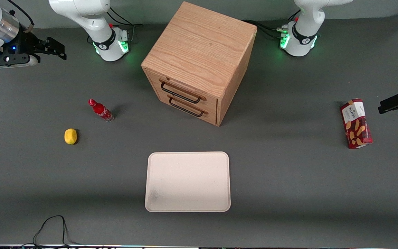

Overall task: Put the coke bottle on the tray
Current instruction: 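Lower the open right gripper over the red Coca-Cola bottle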

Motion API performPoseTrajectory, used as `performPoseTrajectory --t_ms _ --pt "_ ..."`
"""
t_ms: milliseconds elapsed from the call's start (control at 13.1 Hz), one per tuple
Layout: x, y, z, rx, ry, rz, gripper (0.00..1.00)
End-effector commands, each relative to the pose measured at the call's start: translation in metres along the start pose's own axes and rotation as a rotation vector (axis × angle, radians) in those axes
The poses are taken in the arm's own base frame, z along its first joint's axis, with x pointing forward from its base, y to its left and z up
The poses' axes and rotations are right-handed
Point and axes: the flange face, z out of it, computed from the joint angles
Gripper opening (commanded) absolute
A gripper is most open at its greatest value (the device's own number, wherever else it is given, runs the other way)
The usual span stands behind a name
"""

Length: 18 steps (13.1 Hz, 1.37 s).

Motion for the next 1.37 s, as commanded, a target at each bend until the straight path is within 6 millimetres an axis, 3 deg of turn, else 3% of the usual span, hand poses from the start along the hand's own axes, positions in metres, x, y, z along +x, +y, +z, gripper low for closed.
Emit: performPoseTrajectory --t_ms 0,304,685,913,1293 --pt "0.002 0.000 0.003 -0.013 0.021 0.017 1.00" --pt "0.018 0.001 0.025 -0.010 0.020 0.019 1.00" --pt "0.035 0.005 0.076 -0.008 0.052 0.014 1.00" --pt "0.056 0.006 0.107 -0.008 0.048 0.013 1.00" --pt "0.059 0.007 0.161 -0.010 0.090 0.012 1.00"
